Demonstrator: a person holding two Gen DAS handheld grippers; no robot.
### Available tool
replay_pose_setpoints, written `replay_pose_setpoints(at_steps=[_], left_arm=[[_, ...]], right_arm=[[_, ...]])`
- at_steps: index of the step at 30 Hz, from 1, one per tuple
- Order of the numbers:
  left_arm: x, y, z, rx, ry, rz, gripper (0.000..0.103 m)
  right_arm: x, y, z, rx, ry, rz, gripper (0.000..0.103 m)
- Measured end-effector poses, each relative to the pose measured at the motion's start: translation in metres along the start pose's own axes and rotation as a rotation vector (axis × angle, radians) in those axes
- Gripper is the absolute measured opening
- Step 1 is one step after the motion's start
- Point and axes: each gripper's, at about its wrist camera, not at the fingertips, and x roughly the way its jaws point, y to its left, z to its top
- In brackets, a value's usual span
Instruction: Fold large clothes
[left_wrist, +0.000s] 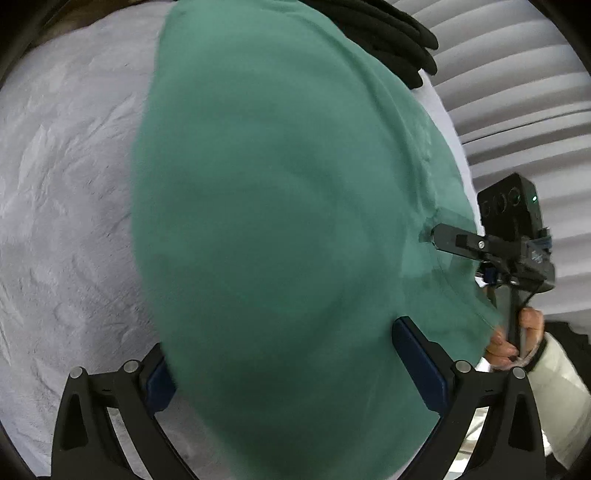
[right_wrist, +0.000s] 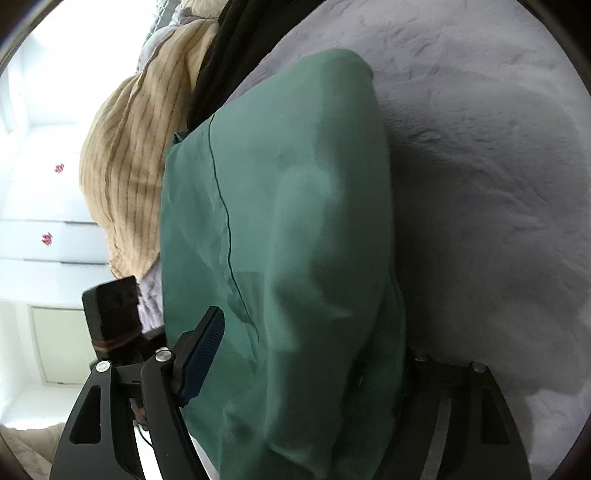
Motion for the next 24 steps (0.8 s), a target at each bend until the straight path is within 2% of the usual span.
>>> replay_pose_setpoints(at_steps=[1, 2, 3, 5, 6, 11, 13, 16, 18, 20, 22, 23, 24], left_arm=[[-0.001, -0.004, -0.001, 0.009, -0.01, 0.022, 0.092], [-0.006, -0.009, -0.003, 0.026, -0.031, 0.038, 0.079], [-0.012, -0.009, -0.004, 0.027, -0.043, 0.035, 0.066], [-0.025, -0.006, -0.006, 0.007, -0.062, -0.02, 0.051], [-0.032, -0.006, -0.005, -0.004, -0.067, -0.044, 0.047], [-0.073, -0.023, -0.024, 0.044, -0.093, -0.059, 0.046], [-0.091, -0.018, -0.03, 0.038, -0.095, -0.073, 0.046], [-0.117, -0.009, -0.059, 0.023, -0.077, -0.089, 0.046], [-0.125, 0.001, -0.08, 0.018, -0.046, -0.07, 0.046], [-0.127, 0.016, -0.1, -0.005, -0.014, -0.038, 0.046], [-0.12, 0.032, -0.119, -0.038, 0.025, 0.002, 0.047], [-0.114, 0.04, -0.128, -0.051, 0.044, 0.028, 0.048], [-0.108, 0.048, -0.135, -0.063, 0.054, 0.044, 0.051]], right_arm=[[-0.001, 0.001, -0.001, 0.017, 0.002, 0.012, 0.065], [-0.003, 0.002, -0.003, 0.03, 0.005, 0.032, 0.029], [-0.007, 0.004, -0.007, 0.038, 0.004, 0.075, 0.023], [-0.014, 0.016, -0.015, 0.013, -0.014, 0.11, 0.02], [-0.017, 0.025, -0.02, 0.003, -0.018, 0.129, 0.02], [-0.027, 0.065, -0.045, -0.002, -0.032, 0.22, 0.02], [-0.027, 0.077, -0.057, 0.002, -0.024, 0.249, 0.02], [-0.02, 0.094, -0.086, 0.024, 0.006, 0.285, 0.019], [-0.001, 0.102, -0.11, 0.055, 0.043, 0.289, 0.019], [0.02, 0.106, -0.13, 0.061, 0.084, 0.264, 0.02], [0.045, 0.106, -0.146, 0.07, 0.13, 0.201, 0.02], [0.056, 0.105, -0.151, 0.059, 0.149, 0.148, 0.021], [0.067, 0.104, -0.156, 0.03, 0.157, 0.049, 0.023]])
